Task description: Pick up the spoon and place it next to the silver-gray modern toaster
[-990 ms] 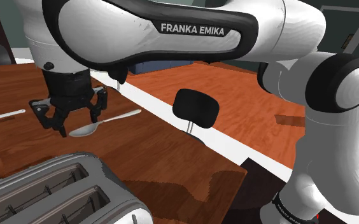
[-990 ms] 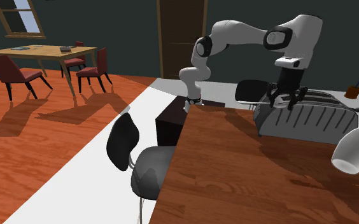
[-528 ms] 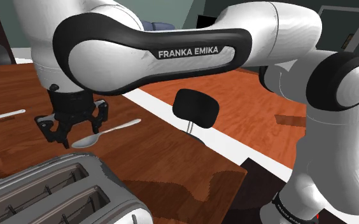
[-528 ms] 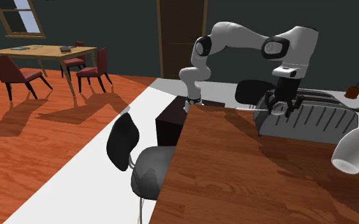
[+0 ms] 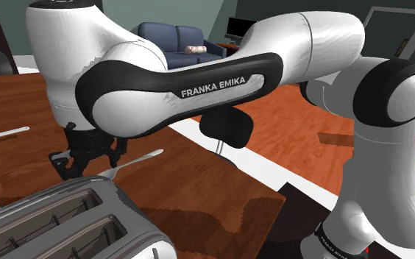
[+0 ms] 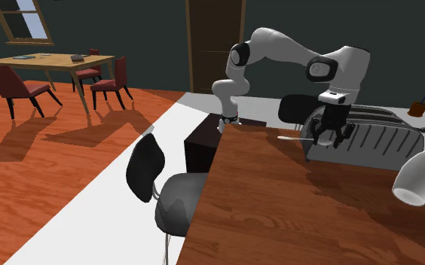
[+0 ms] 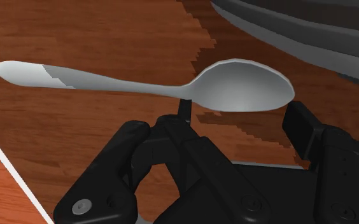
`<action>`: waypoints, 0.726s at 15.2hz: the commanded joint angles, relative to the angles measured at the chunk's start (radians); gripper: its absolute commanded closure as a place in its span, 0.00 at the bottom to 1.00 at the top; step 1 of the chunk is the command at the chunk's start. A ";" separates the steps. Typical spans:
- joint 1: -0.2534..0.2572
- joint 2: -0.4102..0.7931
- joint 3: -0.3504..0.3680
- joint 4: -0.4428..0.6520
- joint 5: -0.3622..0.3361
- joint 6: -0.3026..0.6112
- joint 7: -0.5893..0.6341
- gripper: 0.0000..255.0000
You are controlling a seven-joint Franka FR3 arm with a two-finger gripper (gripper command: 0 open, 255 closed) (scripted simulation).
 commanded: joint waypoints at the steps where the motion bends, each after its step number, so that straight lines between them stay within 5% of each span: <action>1: -0.001 0.004 -0.001 -0.021 -0.003 0.025 0.006 1.00; 11: -0.005 0.031 -0.011 -0.115 -0.024 0.142 0.033 1.00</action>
